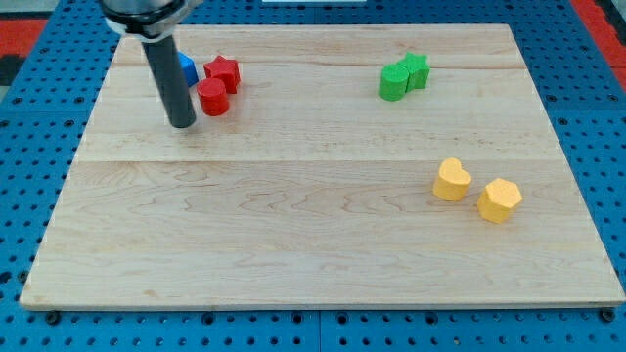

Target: Place your arm below the cube

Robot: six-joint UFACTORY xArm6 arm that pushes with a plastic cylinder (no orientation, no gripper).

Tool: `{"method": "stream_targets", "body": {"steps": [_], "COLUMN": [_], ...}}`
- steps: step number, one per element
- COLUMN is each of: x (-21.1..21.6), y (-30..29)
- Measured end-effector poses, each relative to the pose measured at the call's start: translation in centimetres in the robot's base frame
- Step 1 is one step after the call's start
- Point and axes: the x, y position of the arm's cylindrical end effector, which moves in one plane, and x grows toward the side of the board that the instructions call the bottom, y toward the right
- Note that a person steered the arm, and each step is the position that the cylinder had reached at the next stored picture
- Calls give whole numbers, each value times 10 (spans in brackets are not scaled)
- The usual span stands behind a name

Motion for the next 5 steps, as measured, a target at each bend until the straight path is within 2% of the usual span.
{"method": "stream_targets", "body": {"steps": [1, 2, 5], "x": [-2, -2, -5], "y": [-34, -36, 15]}}
